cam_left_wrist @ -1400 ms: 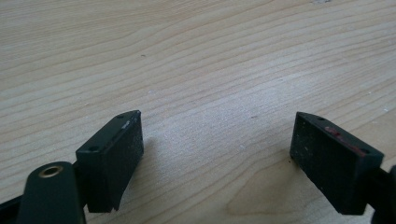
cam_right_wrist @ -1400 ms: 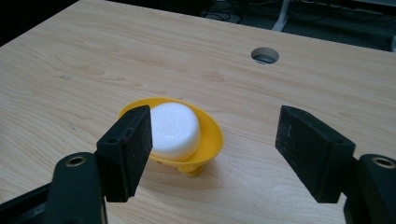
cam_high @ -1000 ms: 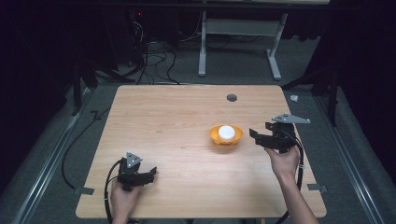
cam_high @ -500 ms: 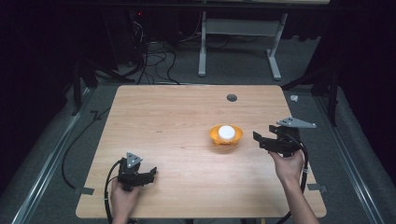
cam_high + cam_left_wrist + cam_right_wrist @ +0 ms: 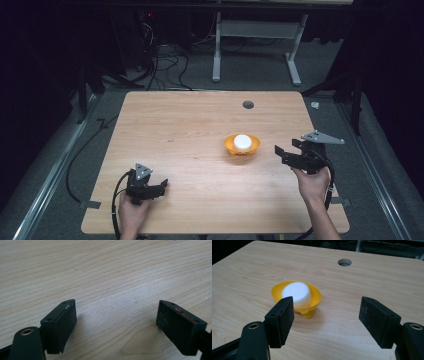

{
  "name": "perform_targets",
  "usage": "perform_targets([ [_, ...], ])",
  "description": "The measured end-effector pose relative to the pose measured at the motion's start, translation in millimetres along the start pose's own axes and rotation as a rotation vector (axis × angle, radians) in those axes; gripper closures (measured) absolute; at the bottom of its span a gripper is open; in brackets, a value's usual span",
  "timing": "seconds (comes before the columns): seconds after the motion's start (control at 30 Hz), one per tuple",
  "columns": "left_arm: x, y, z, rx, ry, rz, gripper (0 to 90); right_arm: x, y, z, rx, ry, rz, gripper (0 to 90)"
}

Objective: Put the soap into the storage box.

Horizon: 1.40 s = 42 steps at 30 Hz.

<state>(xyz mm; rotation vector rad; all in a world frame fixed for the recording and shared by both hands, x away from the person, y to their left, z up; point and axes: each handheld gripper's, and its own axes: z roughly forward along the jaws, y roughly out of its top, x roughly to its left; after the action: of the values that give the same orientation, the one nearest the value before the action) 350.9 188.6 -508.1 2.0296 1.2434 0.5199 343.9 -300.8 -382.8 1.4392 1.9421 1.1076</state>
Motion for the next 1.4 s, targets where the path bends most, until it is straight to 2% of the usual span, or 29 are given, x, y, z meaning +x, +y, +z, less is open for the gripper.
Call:
perform_targets([
  [0.63,0.0,0.0,0.0,0.000,0.000,0.000,17.2,0.2,-21.6,-4.8,0.001,0.014,0.023,30.3],
  [1.4,0.0,0.0,0.0,0.000,0.000,0.000,17.1,2.2,-44.0,-7.8,0.006,0.004,0.038,30.5],
])
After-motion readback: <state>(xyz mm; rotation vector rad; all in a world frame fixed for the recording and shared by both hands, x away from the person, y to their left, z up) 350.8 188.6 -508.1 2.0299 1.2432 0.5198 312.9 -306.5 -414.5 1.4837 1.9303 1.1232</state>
